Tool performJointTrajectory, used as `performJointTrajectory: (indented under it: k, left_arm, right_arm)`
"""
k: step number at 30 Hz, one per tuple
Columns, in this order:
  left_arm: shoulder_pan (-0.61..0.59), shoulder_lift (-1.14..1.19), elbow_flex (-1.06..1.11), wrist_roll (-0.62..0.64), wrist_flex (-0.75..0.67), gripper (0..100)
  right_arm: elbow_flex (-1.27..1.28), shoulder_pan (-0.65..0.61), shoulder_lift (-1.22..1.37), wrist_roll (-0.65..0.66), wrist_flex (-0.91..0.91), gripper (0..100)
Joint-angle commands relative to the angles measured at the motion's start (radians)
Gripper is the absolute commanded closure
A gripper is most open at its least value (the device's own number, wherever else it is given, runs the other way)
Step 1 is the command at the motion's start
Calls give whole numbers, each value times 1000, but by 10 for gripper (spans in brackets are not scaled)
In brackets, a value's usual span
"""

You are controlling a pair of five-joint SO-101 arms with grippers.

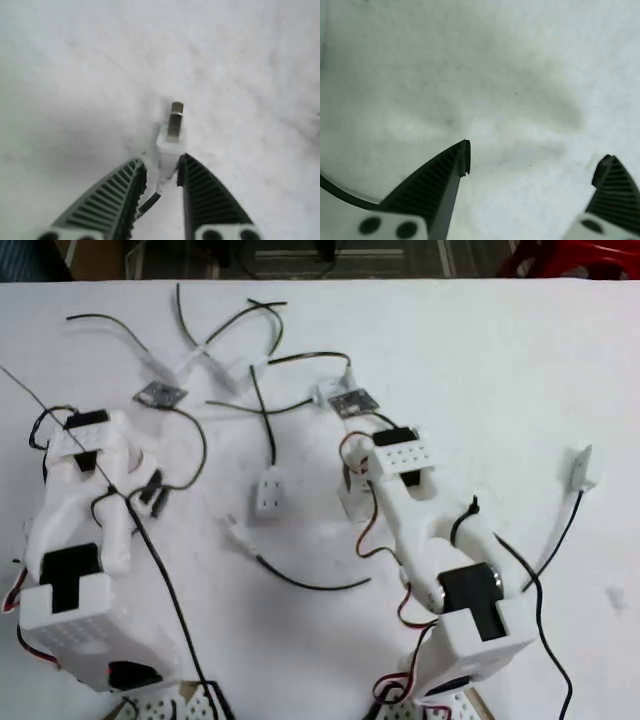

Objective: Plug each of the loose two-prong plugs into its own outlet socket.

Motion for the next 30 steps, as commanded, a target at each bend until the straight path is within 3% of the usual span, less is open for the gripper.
performJointTrajectory:
  k: [1, 17, 24, 27, 30]
  left_arm:
    - [7, -4, 48, 11, -60, 970]
    - [108, -7, 84, 11, -72, 954]
    - [107, -7, 89, 11, -58, 810]
    - [107, -7, 89, 11, -57, 855]
    - [108, -5, 89, 11, -61, 967]
  right_arm:
    - [-3, 7, -42, -2, -7, 618]
    - [-2, 8, -41, -2, -5, 618]
    - [-2, 8, -41, -2, -5, 618]
    - [-2, 8, -41, -2, -5, 618]
    - [-2, 8, -41, -2, -5, 618]
